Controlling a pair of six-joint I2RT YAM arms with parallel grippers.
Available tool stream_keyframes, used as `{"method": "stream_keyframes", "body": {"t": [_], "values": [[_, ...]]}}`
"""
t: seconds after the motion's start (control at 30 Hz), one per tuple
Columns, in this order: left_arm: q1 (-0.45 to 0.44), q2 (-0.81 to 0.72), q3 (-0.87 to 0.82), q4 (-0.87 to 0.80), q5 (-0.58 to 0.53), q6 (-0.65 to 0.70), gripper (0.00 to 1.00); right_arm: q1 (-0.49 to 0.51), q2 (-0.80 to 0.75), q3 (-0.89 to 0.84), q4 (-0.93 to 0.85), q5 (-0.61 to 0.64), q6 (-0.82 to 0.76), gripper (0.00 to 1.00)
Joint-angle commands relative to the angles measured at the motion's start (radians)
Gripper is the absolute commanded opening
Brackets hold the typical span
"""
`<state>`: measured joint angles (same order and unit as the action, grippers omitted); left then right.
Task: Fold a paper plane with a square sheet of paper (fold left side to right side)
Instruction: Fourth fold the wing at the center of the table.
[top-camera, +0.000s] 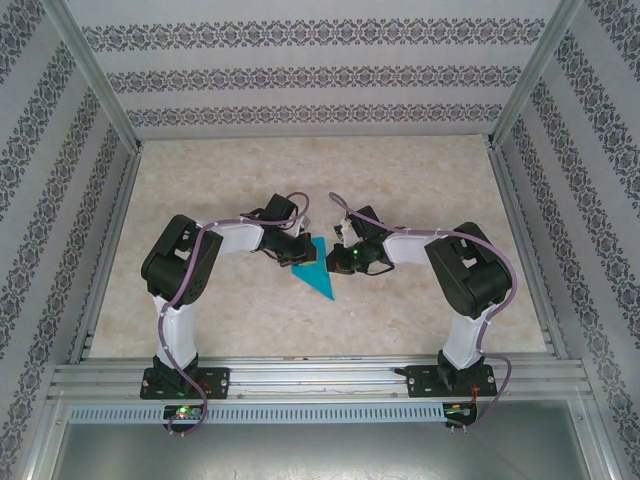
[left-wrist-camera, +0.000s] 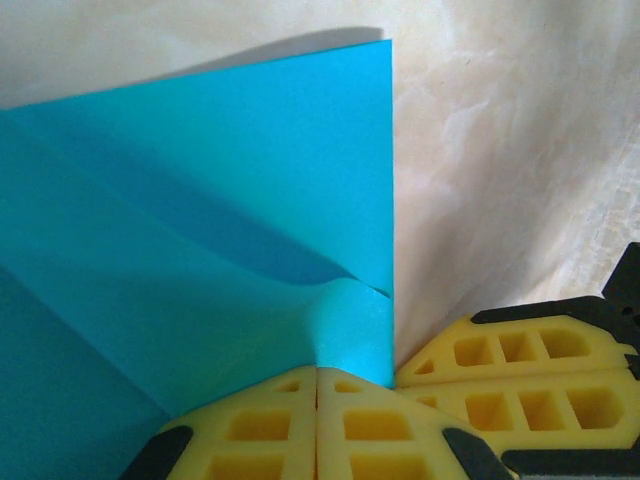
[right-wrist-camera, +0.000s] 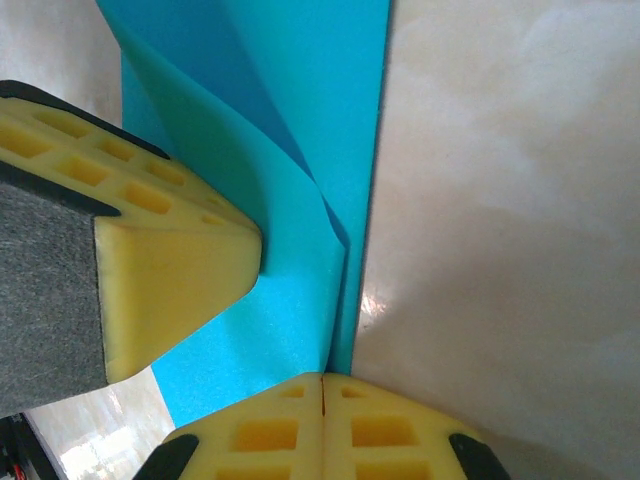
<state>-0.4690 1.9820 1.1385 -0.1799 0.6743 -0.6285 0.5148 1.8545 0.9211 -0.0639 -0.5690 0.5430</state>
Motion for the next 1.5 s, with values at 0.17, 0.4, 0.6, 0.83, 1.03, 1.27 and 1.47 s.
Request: {"method": "stream_keyframes", "body": {"t": [0.17,0.4,0.6,0.83,1.03,1.27,1.47], "values": [[0.01,0.029,-0.054,-0.003,-0.035,0.004,0.06,0.007,0.072,-0.031,-0.107,0.12,-0.021,0.0],[0.009,0.028,-0.065,-0.004,-0.038,0.006,0.06,0.0,0.045,-0.004,-0.081,0.06,-0.011,0.0],[0.01,0.026,-0.075,0.0,-0.041,0.003,0.06,-0.011,-0.008,0.041,-0.071,0.007,0.007,0.07],[0.01,0.026,-0.083,0.007,-0.039,-0.003,0.06,-0.039,-0.088,0.066,-0.086,-0.019,0.018,0.22],[0.01,0.024,-0.08,0.007,-0.039,-0.002,0.06,-0.047,-0.171,0.017,-0.114,-0.043,0.018,0.21],[0.01,0.017,-0.072,-0.005,-0.041,0.002,0.06,-0.006,-0.226,-0.096,-0.018,-0.208,0.113,0.0],[0.01,0.016,-0.069,-0.006,-0.041,0.003,0.06,0.046,-0.188,-0.128,0.022,-0.223,0.143,0.0]]}}
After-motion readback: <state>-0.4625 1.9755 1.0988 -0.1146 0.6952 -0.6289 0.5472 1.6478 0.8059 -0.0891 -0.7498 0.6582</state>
